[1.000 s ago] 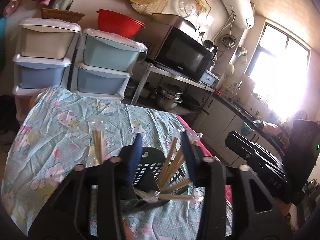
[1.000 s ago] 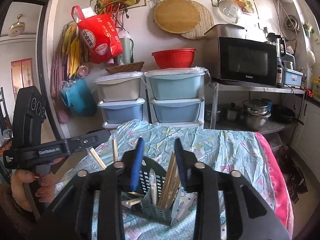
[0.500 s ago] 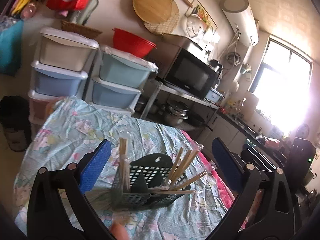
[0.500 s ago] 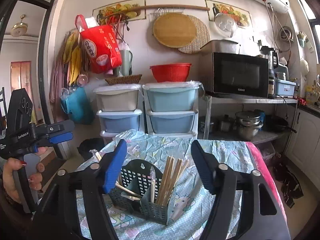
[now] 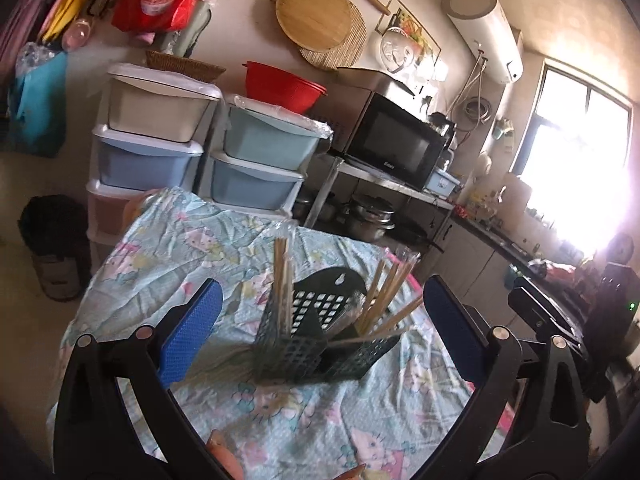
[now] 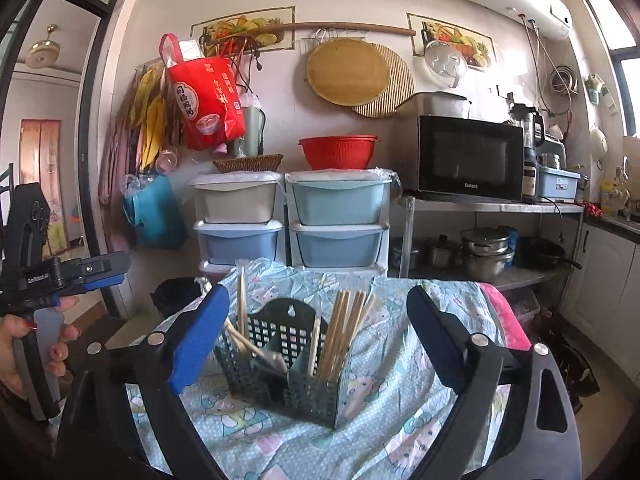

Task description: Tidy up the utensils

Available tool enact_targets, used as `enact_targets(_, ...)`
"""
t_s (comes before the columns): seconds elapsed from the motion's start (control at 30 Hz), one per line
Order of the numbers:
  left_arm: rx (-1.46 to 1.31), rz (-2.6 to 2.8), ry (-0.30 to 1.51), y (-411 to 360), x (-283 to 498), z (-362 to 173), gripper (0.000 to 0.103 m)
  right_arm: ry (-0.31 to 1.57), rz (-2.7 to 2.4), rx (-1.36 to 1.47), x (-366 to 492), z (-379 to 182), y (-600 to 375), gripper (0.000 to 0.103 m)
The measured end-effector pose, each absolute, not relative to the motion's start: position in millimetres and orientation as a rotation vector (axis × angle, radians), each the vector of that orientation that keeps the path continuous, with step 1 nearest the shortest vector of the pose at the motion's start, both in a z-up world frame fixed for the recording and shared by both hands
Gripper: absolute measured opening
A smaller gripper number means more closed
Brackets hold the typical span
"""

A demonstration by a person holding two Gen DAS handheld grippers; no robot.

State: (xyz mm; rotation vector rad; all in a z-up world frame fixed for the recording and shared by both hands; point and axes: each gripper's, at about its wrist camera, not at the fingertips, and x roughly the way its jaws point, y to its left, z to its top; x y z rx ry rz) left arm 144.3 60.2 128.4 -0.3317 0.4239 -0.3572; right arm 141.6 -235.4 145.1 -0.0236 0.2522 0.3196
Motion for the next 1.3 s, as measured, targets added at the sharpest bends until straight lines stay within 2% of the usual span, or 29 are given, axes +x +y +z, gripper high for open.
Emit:
enact_targets(0.4, -0.221, -0.295, 0.451, 40.8, 117.1, 92.7, 0.092, 0.268, 0.306, -0.037, 119.3, 114.7, -228.6, 0.095)
enact_targets(0.93, -0.168, -0.253, 0.505, 19.9, 93.8, 33.8, 0.092, 0.337, 0.271, -0.067, 103.3, 52.1, -217.9, 0.096)
enact_targets(1.3, -0.150, -0.208, 0.483, 19.1, 84.4, 13.3, 0.092, 0.304, 0.231, -0.073, 94.1, 32.4, -217.8, 0.096)
